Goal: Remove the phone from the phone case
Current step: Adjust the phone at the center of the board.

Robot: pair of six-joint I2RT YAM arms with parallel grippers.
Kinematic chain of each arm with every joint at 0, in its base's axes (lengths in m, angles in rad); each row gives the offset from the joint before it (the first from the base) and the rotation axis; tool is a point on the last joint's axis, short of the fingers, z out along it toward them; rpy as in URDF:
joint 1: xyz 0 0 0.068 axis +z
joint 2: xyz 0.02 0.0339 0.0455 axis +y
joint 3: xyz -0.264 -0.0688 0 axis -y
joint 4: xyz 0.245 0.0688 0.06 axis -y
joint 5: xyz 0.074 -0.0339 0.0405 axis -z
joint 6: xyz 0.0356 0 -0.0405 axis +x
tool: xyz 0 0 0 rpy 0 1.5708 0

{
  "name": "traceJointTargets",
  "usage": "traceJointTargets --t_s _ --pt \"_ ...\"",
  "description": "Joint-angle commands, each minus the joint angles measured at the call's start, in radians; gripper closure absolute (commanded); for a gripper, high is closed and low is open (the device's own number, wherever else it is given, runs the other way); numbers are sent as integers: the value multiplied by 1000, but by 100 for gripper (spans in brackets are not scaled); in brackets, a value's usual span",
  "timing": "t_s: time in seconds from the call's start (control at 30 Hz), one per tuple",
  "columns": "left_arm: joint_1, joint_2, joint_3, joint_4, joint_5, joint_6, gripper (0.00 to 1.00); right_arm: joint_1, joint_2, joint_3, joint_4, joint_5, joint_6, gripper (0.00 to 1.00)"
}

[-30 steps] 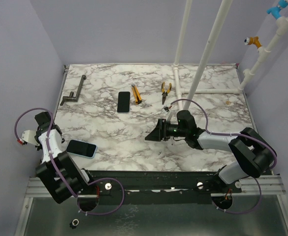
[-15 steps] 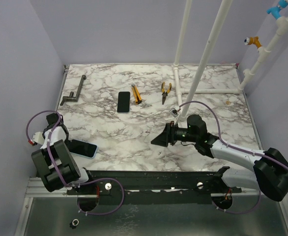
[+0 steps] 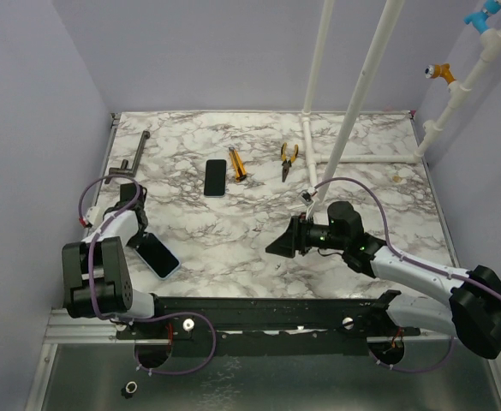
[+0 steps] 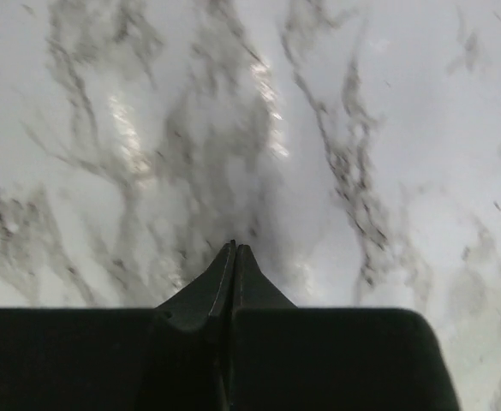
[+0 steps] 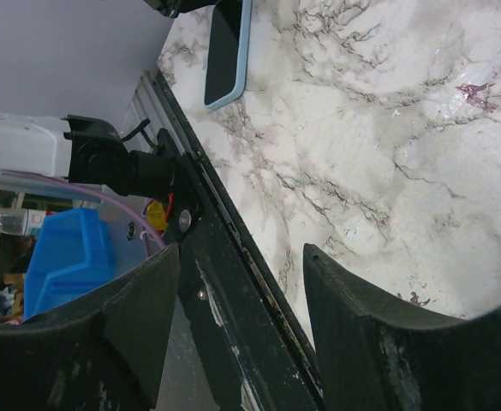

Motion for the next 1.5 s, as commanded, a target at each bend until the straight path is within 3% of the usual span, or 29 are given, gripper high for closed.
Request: traceJointTargets --t_s 0.0,0.17,0.27,0.47,0.57,0.73,0.93,1.2,1.3,1.47 --pt "-184 91 -17 -12 138 -112 100 5 -34 -18 -32 37 -18 37" --pt "-383 156 47 -12 148 -178 100 5 -57 -25 -54 53 -16 36" --pt "-419 137 82 -12 153 -182 100 5 -75 -21 -91 64 -23 37" --pt "-419 -77 122 -126 30 -93 100 5 -123 -30 -159 102 -39 36" --pt "-399 -202 101 -221 -29 -77 88 5 -123 -48 -154 107 -32 36" --pt "-243 -351 -11 -255 20 -53 84 5 -90 -80 -98 95 4 36" --pt "-107 -315 -90 -251 80 -86 86 5 -91 -64 -109 90 11 36" --pt "-100 -229 -112 -133 194 -38 88 5 -137 -71 -142 106 14 36" --pt "-150 -171 -116 -89 255 -13 91 5 -144 -71 -142 108 19 36" --pt "-354 -134 -130 -62 244 -98 94 5 -168 -60 -174 117 22 36"
